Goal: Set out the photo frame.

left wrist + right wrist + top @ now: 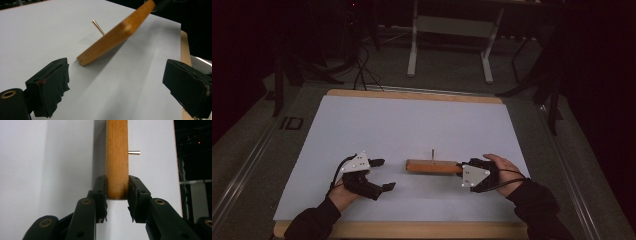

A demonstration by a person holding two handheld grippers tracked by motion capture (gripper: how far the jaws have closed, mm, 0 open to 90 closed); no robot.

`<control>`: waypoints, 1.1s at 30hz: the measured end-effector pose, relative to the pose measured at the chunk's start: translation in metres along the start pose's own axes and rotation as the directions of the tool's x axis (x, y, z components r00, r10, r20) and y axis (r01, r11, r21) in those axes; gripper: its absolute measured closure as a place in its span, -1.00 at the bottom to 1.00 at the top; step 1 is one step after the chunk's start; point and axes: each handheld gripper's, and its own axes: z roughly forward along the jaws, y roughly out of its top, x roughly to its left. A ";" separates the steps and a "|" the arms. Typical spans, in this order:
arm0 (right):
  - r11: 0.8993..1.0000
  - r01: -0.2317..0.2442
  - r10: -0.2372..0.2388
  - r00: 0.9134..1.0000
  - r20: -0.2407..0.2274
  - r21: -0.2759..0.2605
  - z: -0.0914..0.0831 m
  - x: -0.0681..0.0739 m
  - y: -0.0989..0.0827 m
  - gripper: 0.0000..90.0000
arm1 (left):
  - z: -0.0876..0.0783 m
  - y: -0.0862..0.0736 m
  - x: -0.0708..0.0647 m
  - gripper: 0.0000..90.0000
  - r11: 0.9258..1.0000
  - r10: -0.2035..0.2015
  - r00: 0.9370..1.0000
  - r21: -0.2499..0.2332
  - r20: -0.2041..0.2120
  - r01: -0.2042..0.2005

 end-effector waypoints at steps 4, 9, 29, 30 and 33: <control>1.000 -0.029 0.029 0.999 -0.022 -0.001 0.001 -0.010 -0.001 0.55 | 0.002 -0.001 -0.003 -0.84 1.000 0.010 1.000 0.010 -0.004 -0.010; 0.997 -0.077 0.076 0.995 -0.056 -0.015 0.002 -0.022 -0.003 0.54 | 0.002 -0.002 -0.002 -0.84 1.000 0.003 1.000 -0.002 -0.001 -0.003; 0.963 -0.269 0.267 0.952 -0.148 0.008 0.022 -0.075 -0.013 0.46 | 0.005 -0.009 0.002 -0.84 1.000 -0.009 1.000 -0.009 -0.005 0.009; 0.962 -0.272 0.271 0.951 -0.150 0.010 0.023 -0.078 -0.013 0.46 | 0.005 -0.009 0.002 -0.84 1.000 -0.010 1.000 -0.014 -0.005 0.010; 0.959 -0.284 0.283 0.947 -0.149 0.017 0.028 -0.083 -0.013 0.44 | 0.005 -0.010 0.003 -0.84 1.000 -0.010 1.000 -0.016 -0.010 0.010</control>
